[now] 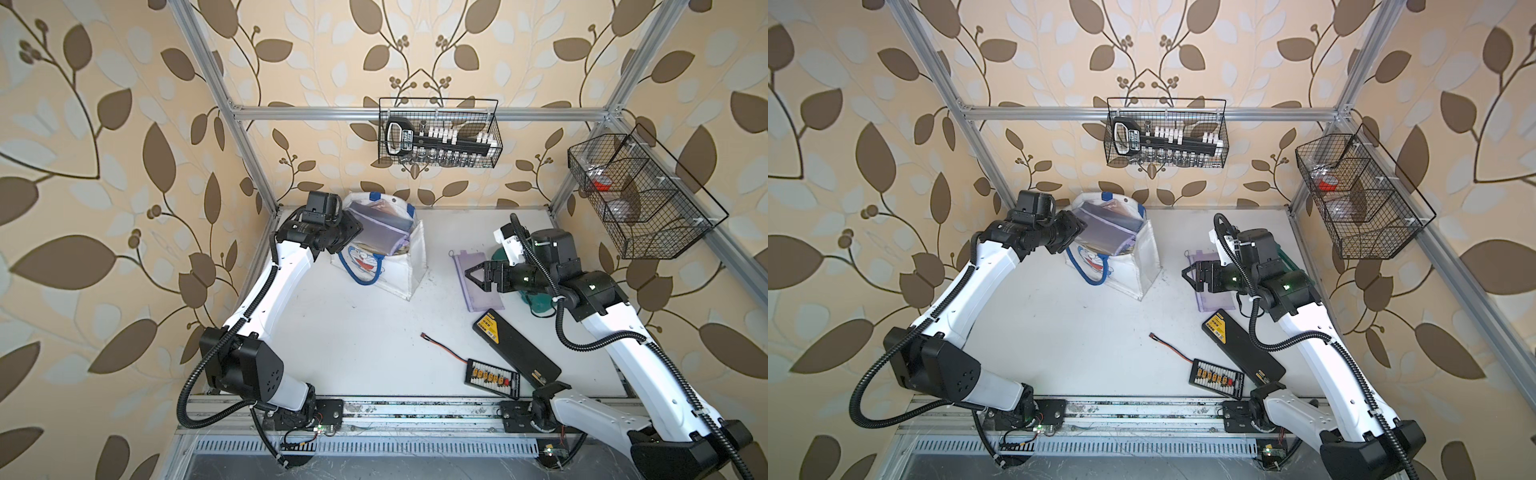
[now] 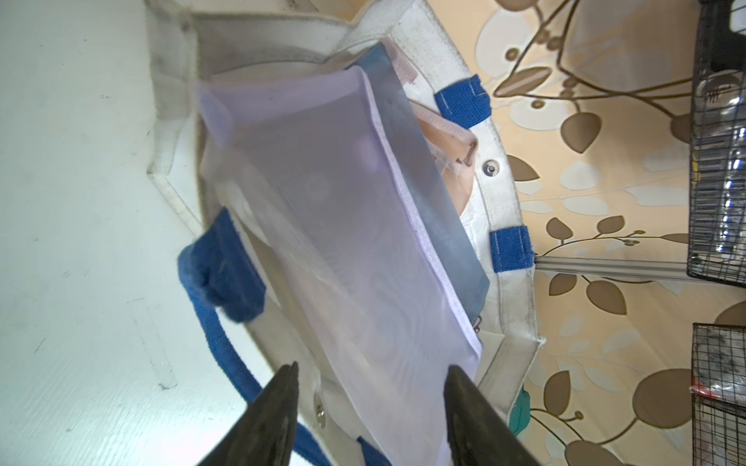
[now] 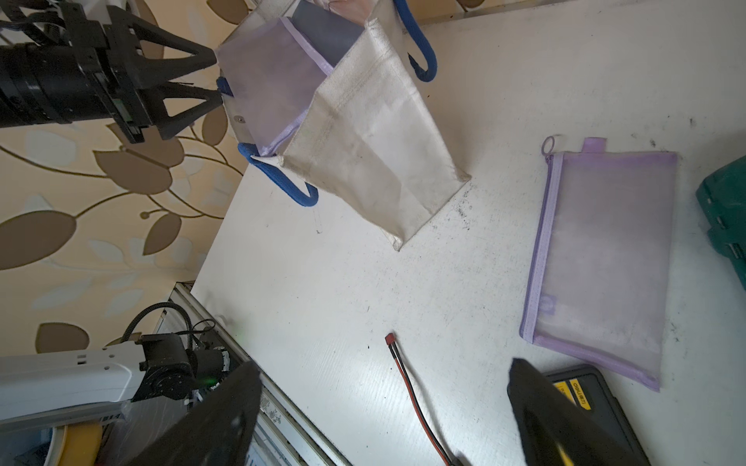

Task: Put the pencil pouch into the canvas bag
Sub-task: Place the pencil pouch in the canvas bag, then adjust the pencil pouch in the canvas bag.

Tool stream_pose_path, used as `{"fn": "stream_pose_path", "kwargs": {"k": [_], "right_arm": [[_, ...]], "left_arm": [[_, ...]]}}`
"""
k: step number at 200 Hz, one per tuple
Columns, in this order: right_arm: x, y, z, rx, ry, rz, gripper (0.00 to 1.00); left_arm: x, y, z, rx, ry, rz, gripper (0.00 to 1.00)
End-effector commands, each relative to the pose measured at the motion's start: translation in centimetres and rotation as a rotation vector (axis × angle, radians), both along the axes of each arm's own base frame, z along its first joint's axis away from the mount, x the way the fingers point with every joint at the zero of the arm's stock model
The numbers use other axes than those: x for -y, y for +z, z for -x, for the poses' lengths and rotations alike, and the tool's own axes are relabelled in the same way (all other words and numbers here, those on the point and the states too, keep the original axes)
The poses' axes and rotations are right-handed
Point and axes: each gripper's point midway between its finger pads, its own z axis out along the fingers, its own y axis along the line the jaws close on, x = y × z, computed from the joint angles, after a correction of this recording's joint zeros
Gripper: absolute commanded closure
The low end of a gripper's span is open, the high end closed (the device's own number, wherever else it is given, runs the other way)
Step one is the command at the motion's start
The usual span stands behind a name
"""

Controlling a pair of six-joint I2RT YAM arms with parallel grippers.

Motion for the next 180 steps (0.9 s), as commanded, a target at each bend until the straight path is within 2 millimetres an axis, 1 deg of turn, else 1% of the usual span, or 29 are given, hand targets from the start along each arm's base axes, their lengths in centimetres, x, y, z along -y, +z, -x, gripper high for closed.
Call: {"fn": "stream_pose_path", "kwargs": {"k": [1,23,36,41,51,68,79,89,94,95,98,109,121,130,157,180], "right_arm": [[0.3,-0.9,-0.1,-0.013,0.017,0.025,0.06],[1.3,-3.7,0.1,-0.132,0.021,0.065,0.06],[1.8,-4.4,0.0,-0.151,0.018,0.047,0.06],[2.0,-4.4,-0.1,-0.149,0.011,0.034,0.07],[2.3,-4.2,-0.3,-0.142,0.005,0.02,0.06],[2.5,-4.4,-0.3,-0.15,0.007,0.027,0.06],[2.6,-4.5,-0.3,-0.152,0.006,0.027,0.06],[2.6,-4.7,-0.3,-0.153,0.006,0.022,0.06],[2.7,-4.7,-0.2,-0.153,0.005,0.02,0.06],[2.7,-4.7,-0.2,-0.153,0.004,0.021,0.06],[2.8,-4.8,-0.2,-0.155,0.001,0.021,0.06],[3.0,-5.0,0.0,-0.155,-0.003,0.022,0.06],[3.3,-5.3,0.1,-0.158,-0.012,0.023,0.06],[3.5,-5.4,0.2,-0.158,-0.018,0.024,0.06],[4.3,-5.3,0.4,-0.155,-0.031,0.03,0.06],[4.8,-5.5,0.3,-0.159,-0.041,0.032,0.06]], "left_arm": [[-0.8,2.3,3.5,0.001,-0.014,-0.041,0.43],[-0.7,1.4,5.3,-0.014,-0.044,-0.046,0.47],[-0.9,1.1,5.6,-0.014,-0.056,-0.068,0.55],[-1.0,1.2,5.5,-0.009,-0.06,-0.077,0.59],[-0.9,1.5,5.2,0.007,-0.077,-0.091,0.71],[-0.6,2.3,4.1,0.042,-0.104,-0.116,0.84],[-0.5,2.8,3.0,0.058,-0.119,-0.138,0.94],[-0.5,2.9,2.1,0.061,-0.124,-0.159,1.0],[-0.5,3.2,1.8,0.068,-0.123,-0.168,1.0],[-0.5,2.7,1.5,0.055,-0.123,-0.172,1.0],[-0.5,2.2,1.0,0.042,-0.121,-0.18,1.0],[-0.8,1.7,-0.1,0.029,-0.107,-0.203,1.0],[-1.2,0.7,-1.0,0.005,-0.074,-0.223,1.0],[-1.3,0.0,-1.7,-0.004,-0.054,-0.217,1.0],[-0.2,-1.8,-3.4,-0.023,-0.038,-0.167,1.0],[0.3,-2.2,-5.1,-0.018,-0.034,-0.168,1.0]]}}
